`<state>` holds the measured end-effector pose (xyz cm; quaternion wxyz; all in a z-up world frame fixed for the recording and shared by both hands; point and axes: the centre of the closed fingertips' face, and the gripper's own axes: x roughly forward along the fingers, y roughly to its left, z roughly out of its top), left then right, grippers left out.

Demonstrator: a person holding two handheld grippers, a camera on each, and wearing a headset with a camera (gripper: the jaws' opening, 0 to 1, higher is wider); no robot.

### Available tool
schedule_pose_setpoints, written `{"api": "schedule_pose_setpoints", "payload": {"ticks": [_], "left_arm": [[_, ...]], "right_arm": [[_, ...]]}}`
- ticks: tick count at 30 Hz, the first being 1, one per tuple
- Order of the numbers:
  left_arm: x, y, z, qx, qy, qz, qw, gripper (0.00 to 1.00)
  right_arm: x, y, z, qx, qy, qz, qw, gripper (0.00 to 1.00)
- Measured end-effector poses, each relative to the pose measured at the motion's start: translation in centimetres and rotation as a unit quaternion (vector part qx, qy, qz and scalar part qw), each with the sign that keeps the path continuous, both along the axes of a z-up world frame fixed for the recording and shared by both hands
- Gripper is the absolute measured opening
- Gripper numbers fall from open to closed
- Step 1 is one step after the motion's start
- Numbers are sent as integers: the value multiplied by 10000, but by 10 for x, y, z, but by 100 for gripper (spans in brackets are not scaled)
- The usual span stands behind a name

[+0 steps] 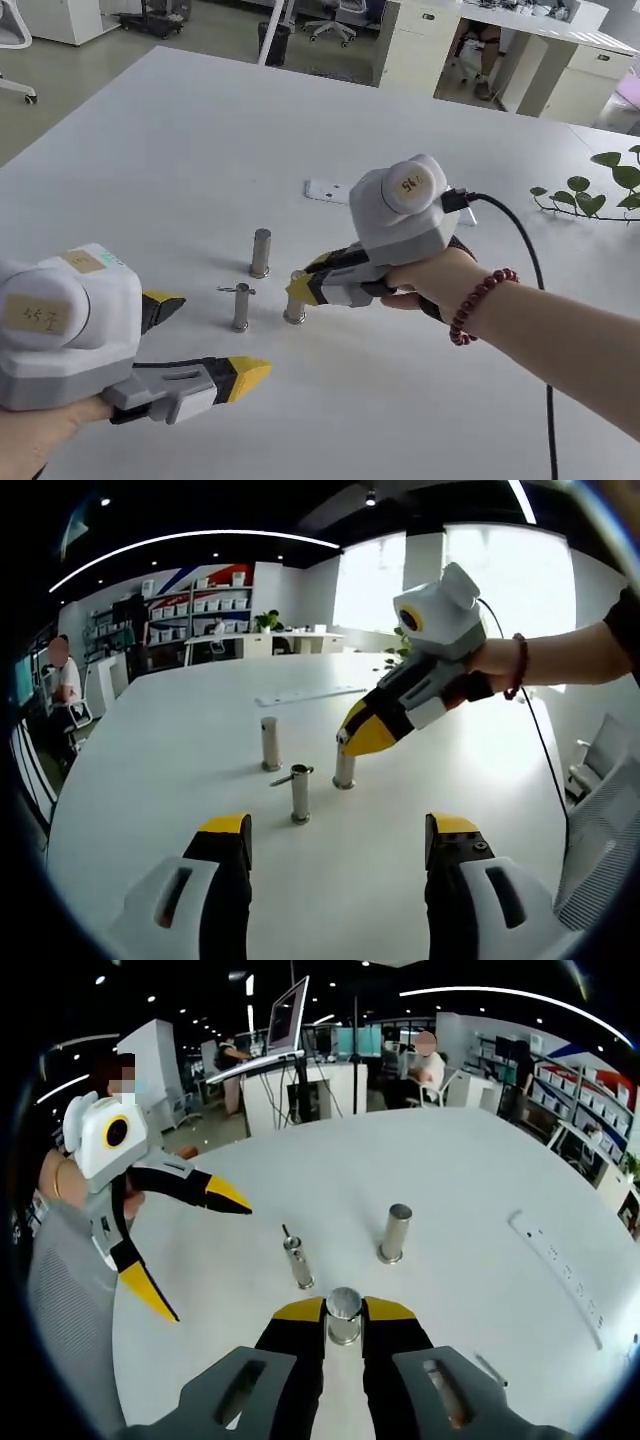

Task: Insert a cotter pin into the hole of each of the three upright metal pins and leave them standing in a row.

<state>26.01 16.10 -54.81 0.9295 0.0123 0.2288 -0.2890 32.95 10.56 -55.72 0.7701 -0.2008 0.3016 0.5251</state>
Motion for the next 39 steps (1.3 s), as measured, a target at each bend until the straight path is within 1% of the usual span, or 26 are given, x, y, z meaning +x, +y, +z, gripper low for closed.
{"api": "schedule_pose_setpoints", "payload": {"ticks": [4, 7, 11, 19, 25, 28, 36, 39], "left_arm": [[-3, -2, 2, -8, -28, -22, 10000, 70], [-5, -3, 2, 18, -33, -37, 10000, 71], [-7, -5, 4, -4, -61, -34, 10000, 71], [-10, -6, 6, 21, -85, -66, 9999, 71], [-12, -5, 7, 40, -109, -88, 9999, 71], [-12, -6, 7, 83, -134, -95, 9998, 71], [-13, -8, 8, 110, -148, -118, 9998, 71], [-14, -8, 8, 133, -134, -126, 9997, 71]], "right_arm": [[-9, -4, 0, -27, -16, 22, 10000, 8], [-13, -6, 1, -20, -23, 34, 10000, 8], [-20, -7, 1, -35, -40, 81, 10000, 8], [-32, -10, -3, -64, -30, 81, 9999, 8], [-37, -14, -7, -72, -23, 8, 10000, 8], [-39, -16, -9, -132, -91, 35, 9999, 8], [-40, -19, -9, -63, -99, -22, 9999, 8], [-40, -19, -8, -32, -109, 56, 9999, 8]]}}
